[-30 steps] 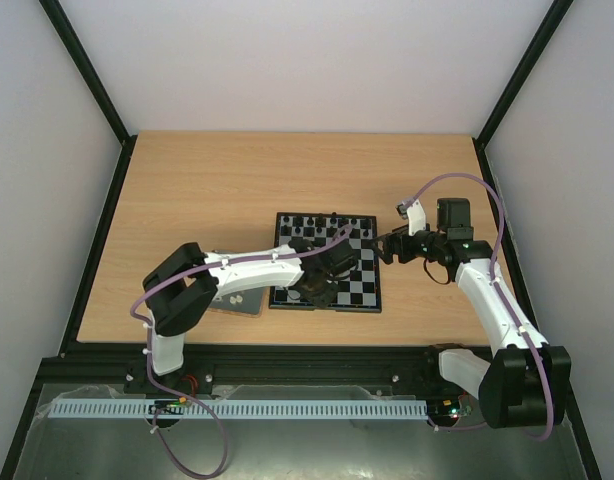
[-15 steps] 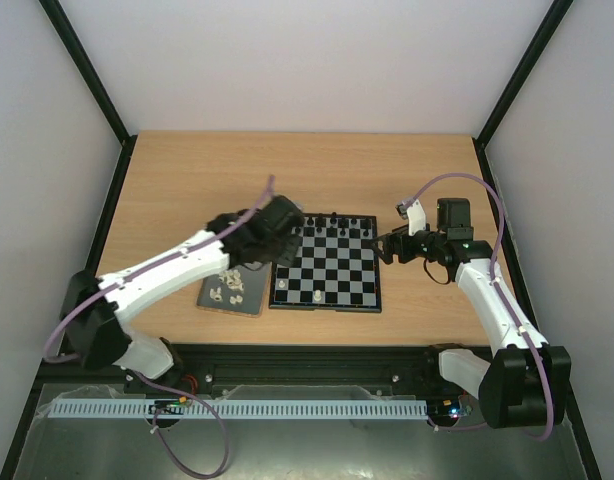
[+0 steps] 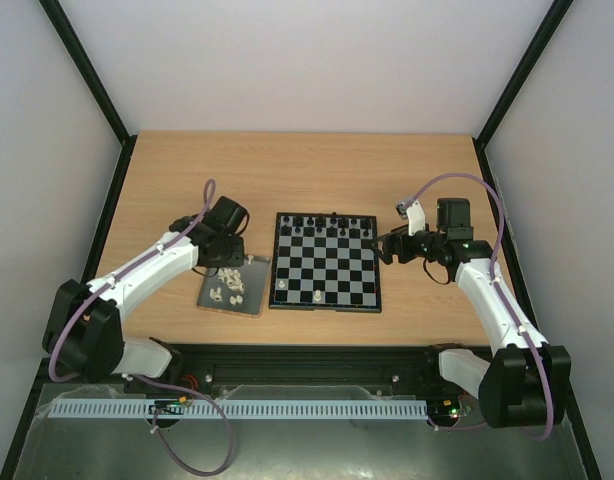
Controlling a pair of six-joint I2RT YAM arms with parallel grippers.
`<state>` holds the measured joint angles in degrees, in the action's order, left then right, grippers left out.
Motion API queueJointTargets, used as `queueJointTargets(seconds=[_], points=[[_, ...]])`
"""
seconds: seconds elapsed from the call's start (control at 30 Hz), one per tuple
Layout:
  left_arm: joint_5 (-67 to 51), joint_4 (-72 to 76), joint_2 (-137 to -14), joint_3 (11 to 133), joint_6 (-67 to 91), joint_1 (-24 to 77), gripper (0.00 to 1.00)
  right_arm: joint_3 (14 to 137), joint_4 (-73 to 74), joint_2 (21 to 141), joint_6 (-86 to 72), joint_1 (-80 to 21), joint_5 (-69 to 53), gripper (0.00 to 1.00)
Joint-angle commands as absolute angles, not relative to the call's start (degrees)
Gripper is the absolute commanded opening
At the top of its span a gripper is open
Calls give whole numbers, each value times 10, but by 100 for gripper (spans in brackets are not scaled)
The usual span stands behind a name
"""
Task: Set up the chess pieces on the board
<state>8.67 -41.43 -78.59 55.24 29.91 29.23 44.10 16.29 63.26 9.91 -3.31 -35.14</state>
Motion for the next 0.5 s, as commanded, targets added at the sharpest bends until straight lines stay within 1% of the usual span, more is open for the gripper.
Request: queueJointTargets(seconds=[0.0,0.23,0.47], points=[[93,-390,-806,537,298,257,32,455,177,642,106,-32,-378,93],[74,-354,-847,538,266,199,28,450,174,636,106,-33,-373,93],[20,-327,-891,541,237,178,23,449,173,633,107,-33,-362,93]])
